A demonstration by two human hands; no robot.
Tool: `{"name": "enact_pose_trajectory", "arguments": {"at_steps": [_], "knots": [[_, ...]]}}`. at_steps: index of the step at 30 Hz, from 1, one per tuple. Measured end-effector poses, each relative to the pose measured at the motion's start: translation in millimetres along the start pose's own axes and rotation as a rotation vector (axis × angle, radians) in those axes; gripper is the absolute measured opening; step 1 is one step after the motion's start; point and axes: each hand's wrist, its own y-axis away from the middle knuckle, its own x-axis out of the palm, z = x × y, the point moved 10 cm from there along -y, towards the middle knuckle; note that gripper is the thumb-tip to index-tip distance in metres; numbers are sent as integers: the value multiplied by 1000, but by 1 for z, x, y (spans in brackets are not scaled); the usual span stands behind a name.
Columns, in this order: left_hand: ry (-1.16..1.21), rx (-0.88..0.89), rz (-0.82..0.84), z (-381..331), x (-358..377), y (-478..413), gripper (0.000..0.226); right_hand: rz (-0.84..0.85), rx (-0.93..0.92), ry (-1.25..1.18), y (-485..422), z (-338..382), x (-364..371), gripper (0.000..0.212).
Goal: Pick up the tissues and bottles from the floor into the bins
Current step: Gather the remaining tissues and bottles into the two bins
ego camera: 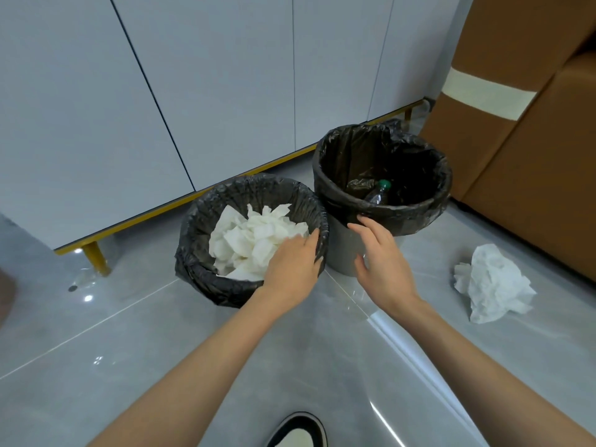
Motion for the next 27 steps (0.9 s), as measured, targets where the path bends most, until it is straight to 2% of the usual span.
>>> {"name": "enact_pose_trajectory", "arguments": {"at_steps": [4,6,8,11,15,19,24,27], "knots": [[101,36,-228,-25,-26,19,60,21,8,-22,5,-13,-7,52],[130,114,-365,-45,-38,28,49,27,44,-20,12,-28,-10,47],[135,196,-405,-69,-38,31,37,47,159,-43,24,-59,-13,44],[115,293,-352,-104,-19,27,29,89,362,-97,48,-115,-18,42],[113,363,-249,-136,14,17,30,160,499,-43,79,-171,-26,40],[81,409,-16,-170,64,0,36,182,648,-14,114,-233,-35,42],[88,273,304,-171,128,-32,40,182,779,31,141,-282,-43,49],[153,168,402,-166,151,-54,40,216,754,50,141,-292,-41,52]]}}
